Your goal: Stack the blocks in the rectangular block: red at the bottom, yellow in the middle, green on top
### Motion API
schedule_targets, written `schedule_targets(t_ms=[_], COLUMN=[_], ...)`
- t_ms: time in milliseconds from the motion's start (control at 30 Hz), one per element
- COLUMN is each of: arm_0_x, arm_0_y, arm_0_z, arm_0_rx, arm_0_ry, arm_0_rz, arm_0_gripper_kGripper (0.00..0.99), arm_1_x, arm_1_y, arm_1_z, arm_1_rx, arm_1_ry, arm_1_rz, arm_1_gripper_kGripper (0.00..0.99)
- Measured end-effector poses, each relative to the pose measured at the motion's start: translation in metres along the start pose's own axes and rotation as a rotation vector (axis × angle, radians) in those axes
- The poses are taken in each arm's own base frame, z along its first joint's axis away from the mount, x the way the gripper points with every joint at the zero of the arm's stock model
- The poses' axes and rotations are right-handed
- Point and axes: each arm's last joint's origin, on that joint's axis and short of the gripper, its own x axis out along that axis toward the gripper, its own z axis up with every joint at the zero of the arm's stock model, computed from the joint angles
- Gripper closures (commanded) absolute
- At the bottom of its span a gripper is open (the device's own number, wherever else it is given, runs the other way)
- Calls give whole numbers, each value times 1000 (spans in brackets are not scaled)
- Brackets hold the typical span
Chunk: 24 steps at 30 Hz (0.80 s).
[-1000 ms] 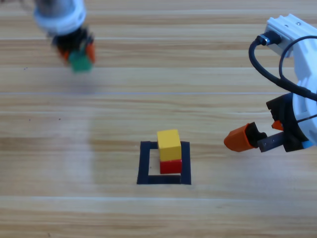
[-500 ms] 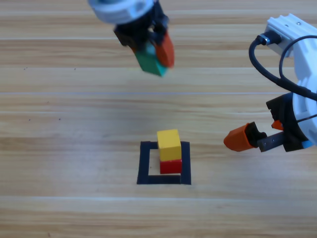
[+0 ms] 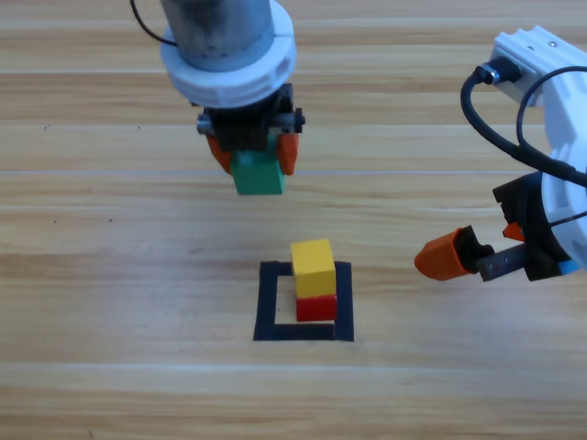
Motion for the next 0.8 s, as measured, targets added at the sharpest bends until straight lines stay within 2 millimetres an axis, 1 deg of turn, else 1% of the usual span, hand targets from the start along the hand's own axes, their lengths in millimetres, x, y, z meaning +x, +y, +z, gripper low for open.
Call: schedule_targets(t_ms=[133, 233, 333, 533, 633, 800], arm_0_x=[-3, -7, -5, 2, 6, 24], arm_0_y=[-5, -12, -16, -19, -26, -36], arm_0_z=[-9, -16, -19, -18, -14, -8], arm_0_rx=[-72, -91, -96, -158, -164, -161], arm_0_ry=[13, 15, 19, 24, 14, 22], arm_0_rz=[13, 10, 11, 22, 15, 31], arm_0_gripper_kGripper=[950, 950, 950, 950, 950, 950], arm_1_x=[0, 0, 0, 0, 1, 1], arm_1_y=[0, 0, 0, 0, 0, -1], arm_1_z=[0, 0, 0, -1, -1, -1], arm_1_rx=[0, 0, 0, 0, -1, -1], arm_1_ry=[0, 0, 0, 2, 3, 4], arm_1_rz=[0, 0, 0, -1, -2, -2], arm_1_gripper_kGripper=[0, 0, 0, 0, 0, 0])
